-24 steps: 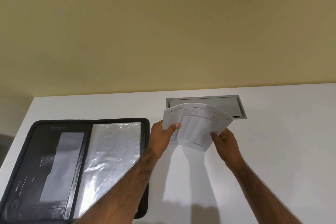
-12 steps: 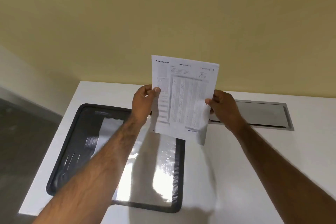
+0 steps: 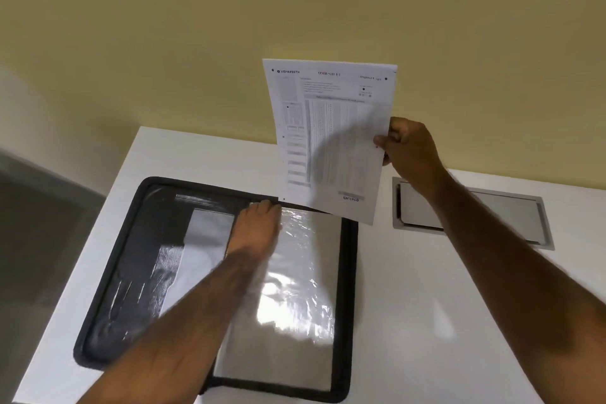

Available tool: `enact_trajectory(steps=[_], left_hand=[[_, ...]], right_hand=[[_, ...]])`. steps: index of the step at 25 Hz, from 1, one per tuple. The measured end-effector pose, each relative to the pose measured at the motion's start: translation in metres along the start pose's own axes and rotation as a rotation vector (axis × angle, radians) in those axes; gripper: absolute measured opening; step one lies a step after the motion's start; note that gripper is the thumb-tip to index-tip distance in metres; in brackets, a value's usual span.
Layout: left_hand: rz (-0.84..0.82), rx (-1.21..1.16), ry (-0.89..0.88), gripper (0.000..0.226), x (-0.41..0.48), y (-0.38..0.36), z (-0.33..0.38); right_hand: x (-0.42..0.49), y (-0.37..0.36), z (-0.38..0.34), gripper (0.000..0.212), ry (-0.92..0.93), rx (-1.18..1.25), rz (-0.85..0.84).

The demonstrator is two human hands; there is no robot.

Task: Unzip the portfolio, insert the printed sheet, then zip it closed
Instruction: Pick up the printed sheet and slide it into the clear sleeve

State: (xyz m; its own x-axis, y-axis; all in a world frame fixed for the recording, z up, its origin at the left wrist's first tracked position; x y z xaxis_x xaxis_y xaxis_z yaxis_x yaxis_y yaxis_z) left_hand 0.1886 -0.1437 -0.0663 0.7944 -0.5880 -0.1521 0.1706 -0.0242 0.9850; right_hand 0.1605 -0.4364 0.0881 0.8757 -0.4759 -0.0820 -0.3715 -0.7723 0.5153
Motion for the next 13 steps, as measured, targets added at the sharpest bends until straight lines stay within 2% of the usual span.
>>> enact_trajectory(steps=[3, 9, 13], left_hand=[[0.017, 0.023, 0.054, 0.013, 0.010, -0.002, -0.010], [-0.013, -0.068, -0.028, 0.023, 0.025, 0.002, -0.009], [-0.011, -0.084, 0.047, 0.025, 0.018, 0.010, -0.012]], right_hand=[[0.009, -0.007, 0.004, 0.014, -0.027, -0.031, 0.003], [0.017, -0.012, 0.011, 0.024, -0.046, 0.027, -0.015], [0.023, -0.012, 0.012, 0.027, -0.047, 0.041, -0.030]])
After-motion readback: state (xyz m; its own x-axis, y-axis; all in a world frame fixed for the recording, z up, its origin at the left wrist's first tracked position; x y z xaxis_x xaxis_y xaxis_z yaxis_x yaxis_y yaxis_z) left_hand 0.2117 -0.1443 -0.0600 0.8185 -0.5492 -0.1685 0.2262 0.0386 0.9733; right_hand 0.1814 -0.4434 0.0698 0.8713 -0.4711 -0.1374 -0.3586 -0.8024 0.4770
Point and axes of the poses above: each hand's wrist, its own x-axis towards the middle knuckle, its own y-axis out of the back of the hand, z = x × y, the point moved 7 cm from there along x, towards the middle knuckle, and after that the axes turned 3 degrees about x, right-handed, at the moved point
